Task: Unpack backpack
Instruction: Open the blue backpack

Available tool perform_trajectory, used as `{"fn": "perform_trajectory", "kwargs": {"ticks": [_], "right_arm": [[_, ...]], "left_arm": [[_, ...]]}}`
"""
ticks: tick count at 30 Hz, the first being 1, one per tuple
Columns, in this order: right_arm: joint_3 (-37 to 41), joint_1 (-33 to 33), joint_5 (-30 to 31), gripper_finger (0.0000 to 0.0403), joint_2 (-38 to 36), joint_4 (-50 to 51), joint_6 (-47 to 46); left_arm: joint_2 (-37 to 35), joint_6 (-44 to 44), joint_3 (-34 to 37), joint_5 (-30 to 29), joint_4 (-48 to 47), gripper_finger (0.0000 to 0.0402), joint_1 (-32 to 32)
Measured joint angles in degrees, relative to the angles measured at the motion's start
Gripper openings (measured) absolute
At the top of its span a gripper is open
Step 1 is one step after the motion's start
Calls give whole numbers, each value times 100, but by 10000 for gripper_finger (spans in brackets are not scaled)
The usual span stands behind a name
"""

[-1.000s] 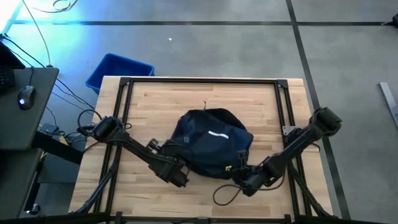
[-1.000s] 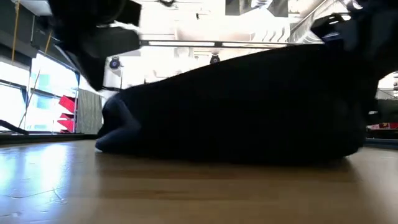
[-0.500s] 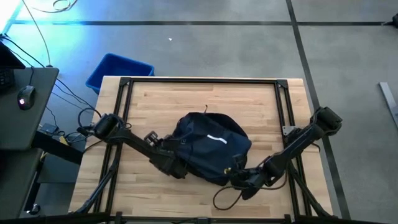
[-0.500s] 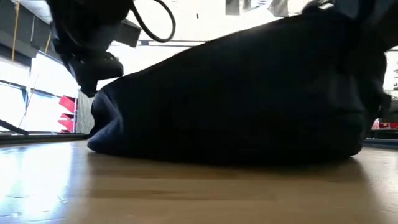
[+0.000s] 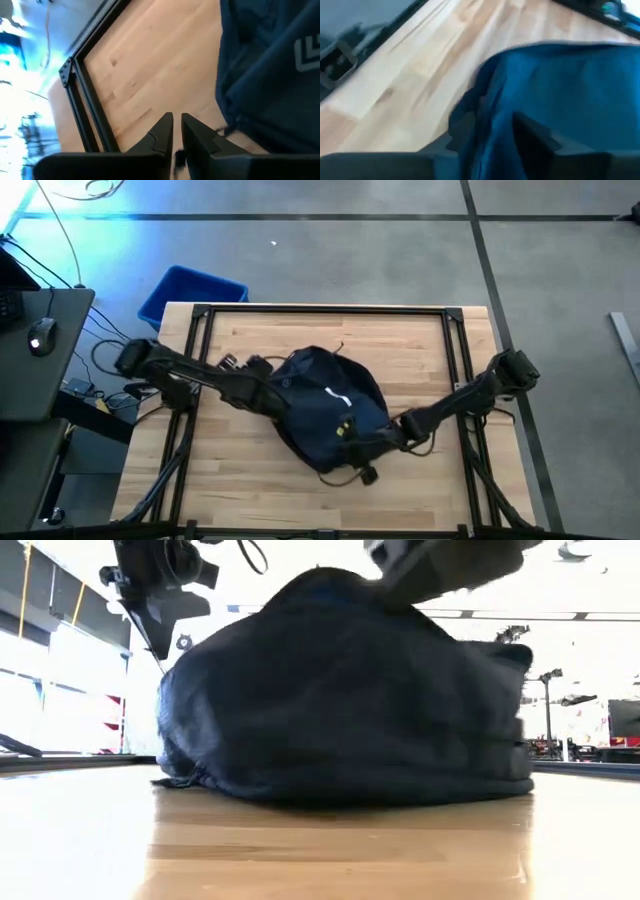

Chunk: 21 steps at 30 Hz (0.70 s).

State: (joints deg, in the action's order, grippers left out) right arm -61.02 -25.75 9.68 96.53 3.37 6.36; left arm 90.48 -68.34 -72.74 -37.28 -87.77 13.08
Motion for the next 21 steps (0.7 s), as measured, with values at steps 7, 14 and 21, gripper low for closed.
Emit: {"fn": "perform_trajectory", "kwargs": {"ticks": [7,14,21], "right_arm": [[-671,15,-126,208,-217,1251,323],[-841,50,-187,221,-402,3497,870],[-679,399,10,162,-444,4424,1021]], "left_arm": [[-694,166,224,559,35,101,83],[-985,613,219,1021,1448,120,1053],[-487,1131,217,585,4548,103,1967]]}}
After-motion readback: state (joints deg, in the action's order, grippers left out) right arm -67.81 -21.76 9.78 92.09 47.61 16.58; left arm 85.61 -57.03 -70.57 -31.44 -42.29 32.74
